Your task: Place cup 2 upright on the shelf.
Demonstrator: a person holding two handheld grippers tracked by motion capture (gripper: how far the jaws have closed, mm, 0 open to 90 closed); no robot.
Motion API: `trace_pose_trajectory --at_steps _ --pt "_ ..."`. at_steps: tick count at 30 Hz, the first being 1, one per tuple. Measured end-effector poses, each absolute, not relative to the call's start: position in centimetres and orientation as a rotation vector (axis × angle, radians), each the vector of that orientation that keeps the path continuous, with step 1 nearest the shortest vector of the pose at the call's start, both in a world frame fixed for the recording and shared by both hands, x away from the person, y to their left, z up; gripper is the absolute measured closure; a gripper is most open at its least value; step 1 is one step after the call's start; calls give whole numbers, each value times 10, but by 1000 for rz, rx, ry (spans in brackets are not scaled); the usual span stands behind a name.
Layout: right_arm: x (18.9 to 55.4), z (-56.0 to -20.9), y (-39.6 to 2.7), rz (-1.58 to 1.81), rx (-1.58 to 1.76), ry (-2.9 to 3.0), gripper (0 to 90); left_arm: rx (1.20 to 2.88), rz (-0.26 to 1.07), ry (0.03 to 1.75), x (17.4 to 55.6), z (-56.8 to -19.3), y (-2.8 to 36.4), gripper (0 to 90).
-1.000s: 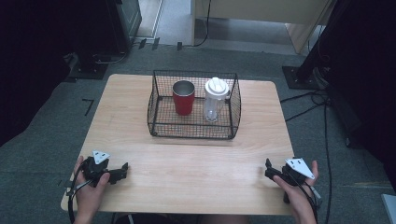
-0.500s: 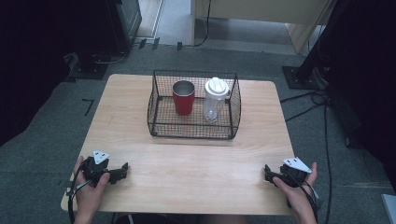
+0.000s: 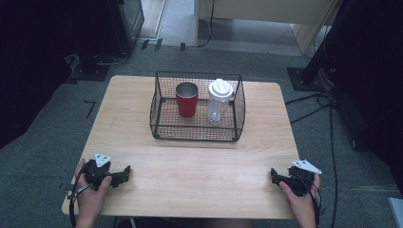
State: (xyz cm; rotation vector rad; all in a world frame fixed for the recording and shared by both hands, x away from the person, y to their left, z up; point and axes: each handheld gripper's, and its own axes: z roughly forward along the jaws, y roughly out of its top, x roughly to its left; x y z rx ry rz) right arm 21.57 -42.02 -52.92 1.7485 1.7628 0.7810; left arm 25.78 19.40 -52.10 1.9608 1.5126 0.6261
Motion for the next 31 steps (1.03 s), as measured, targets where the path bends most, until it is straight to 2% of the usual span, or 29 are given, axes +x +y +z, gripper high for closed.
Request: trace_pose_trajectory --at_steps 31 --pt "216 -529 -421 779 1758 1750 19 1958 625 1513 258 -521 194 0"
